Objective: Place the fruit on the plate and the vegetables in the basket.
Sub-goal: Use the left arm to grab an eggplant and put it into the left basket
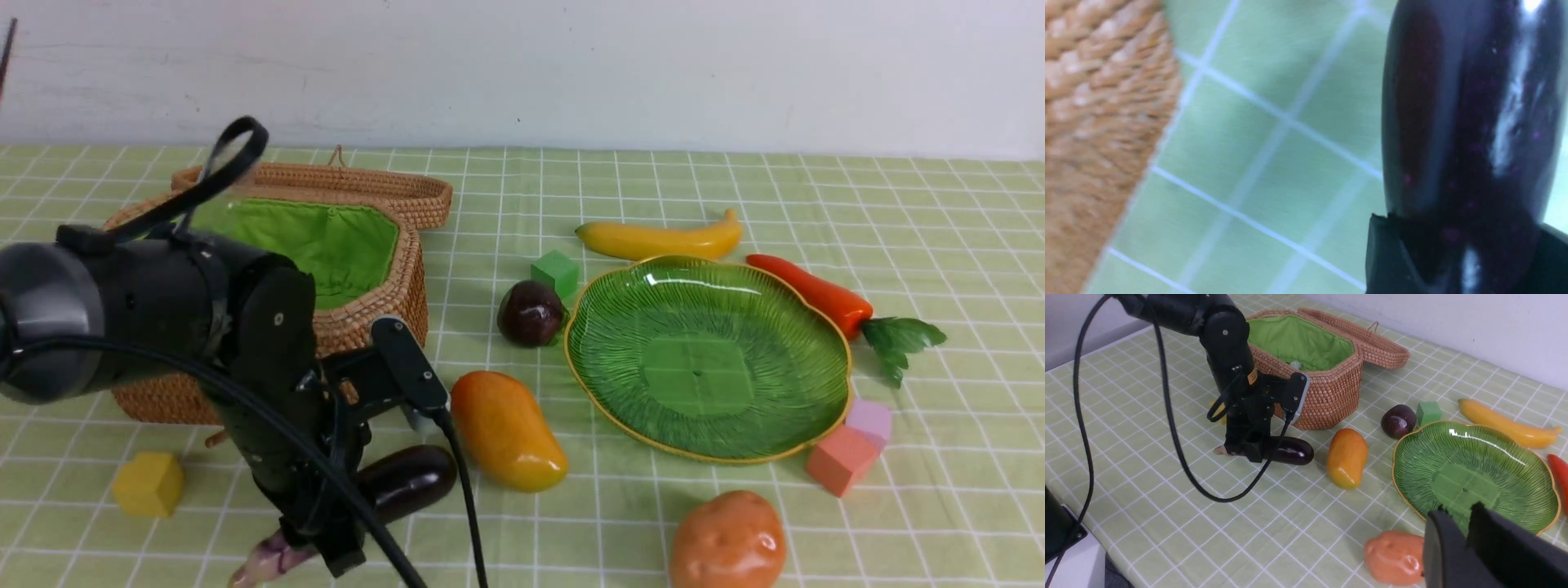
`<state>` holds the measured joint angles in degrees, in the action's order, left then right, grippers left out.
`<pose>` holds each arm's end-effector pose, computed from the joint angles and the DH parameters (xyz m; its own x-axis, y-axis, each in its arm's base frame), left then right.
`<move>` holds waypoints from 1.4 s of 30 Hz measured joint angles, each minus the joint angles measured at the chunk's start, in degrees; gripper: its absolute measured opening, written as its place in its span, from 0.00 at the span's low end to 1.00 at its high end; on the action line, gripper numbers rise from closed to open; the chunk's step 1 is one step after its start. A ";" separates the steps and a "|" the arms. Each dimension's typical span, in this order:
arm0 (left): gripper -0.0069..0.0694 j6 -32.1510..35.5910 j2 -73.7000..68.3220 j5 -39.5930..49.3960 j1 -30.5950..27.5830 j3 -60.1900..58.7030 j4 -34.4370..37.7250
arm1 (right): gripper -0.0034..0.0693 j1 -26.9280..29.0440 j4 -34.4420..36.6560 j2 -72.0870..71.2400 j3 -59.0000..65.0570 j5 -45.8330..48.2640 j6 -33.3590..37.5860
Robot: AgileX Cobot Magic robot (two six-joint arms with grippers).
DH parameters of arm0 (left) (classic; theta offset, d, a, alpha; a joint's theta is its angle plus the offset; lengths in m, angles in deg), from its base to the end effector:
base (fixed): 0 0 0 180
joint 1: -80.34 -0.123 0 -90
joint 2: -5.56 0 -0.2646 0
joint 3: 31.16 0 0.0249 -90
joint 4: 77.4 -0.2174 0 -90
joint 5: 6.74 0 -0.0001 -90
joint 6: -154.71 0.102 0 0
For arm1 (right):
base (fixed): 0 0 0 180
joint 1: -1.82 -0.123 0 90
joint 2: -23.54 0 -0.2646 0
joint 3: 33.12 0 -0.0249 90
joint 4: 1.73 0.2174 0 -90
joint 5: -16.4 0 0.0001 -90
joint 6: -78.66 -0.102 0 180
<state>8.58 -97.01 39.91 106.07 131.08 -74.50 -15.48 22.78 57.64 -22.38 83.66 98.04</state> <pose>0.2513 -0.1253 0.1936 -0.5121 0.8326 -0.2108 0.8382 0.5380 0.0889 -0.0068 0.0388 0.4106 -0.2231 -0.2273 -0.9479 -0.6630 0.7482 -0.0234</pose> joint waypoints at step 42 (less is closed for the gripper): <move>0.80 -14.19 2.40 -25.85 -13.96 9.00 -35.42 | 0.20 0.00 -0.60 5.22 0.05 -14.04 0.17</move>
<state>-5.61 -94.61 14.06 92.11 140.09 -109.92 -15.48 22.18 62.86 -22.33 69.62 98.22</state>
